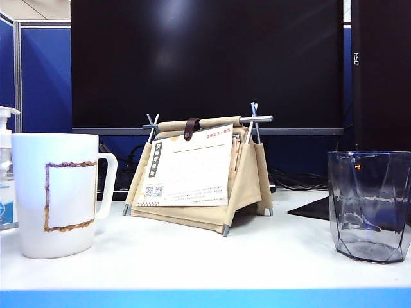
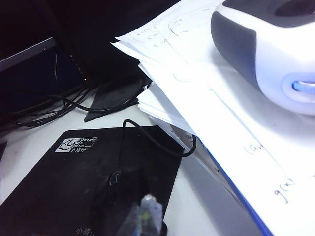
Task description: Swap the positions of the transparent plastic cup and the white ceramic cup.
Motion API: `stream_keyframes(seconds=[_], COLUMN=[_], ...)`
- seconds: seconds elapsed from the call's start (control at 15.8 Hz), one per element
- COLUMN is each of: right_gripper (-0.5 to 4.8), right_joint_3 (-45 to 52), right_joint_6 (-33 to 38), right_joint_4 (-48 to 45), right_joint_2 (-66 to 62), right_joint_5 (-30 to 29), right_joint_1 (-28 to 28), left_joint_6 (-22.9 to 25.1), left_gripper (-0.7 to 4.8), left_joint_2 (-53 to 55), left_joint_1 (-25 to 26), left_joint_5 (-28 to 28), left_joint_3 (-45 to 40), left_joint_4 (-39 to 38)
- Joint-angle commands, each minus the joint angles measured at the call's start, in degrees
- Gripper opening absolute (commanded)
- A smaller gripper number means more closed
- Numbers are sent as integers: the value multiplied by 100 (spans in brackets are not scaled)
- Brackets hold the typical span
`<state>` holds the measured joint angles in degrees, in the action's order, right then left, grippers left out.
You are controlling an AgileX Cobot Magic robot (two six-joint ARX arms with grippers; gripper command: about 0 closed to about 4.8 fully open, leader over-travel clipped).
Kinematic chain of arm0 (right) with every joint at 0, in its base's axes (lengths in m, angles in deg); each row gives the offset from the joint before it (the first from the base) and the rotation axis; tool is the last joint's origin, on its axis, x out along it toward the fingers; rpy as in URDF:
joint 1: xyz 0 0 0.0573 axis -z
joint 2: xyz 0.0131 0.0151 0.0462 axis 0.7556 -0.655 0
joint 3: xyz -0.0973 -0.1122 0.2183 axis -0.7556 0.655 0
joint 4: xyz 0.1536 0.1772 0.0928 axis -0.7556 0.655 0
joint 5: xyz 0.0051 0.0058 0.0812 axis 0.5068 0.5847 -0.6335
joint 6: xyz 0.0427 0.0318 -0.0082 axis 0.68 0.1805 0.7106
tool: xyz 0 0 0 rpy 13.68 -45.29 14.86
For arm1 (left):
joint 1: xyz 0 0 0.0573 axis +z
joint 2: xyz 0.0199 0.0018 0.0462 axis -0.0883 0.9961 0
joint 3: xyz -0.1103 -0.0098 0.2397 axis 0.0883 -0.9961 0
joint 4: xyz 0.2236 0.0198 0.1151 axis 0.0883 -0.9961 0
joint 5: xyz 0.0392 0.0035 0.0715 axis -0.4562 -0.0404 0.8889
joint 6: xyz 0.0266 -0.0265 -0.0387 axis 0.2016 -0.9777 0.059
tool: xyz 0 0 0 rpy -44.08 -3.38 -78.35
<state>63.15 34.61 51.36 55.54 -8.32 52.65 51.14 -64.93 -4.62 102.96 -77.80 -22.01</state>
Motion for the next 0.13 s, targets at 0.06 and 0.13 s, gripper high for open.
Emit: stream_keyframes(seconds=[0.06, 0.13], right_gripper=[-1, -1], right_joint_3=[42, 42], right_joint_6=[0, 0], right_joint_4=[-63, -63], right_joint_2=[9, 9], right_joint_5=[35, 35], right_joint_1=[-4, -4], left_joint_6=[7, 7], left_gripper=[-1, -1], left_joint_2=[-2, -2], left_joint_1=[2, 2], left_joint_5=[15, 15], left_joint_3=[-22, -22], left_joint_4=[-24, -24])
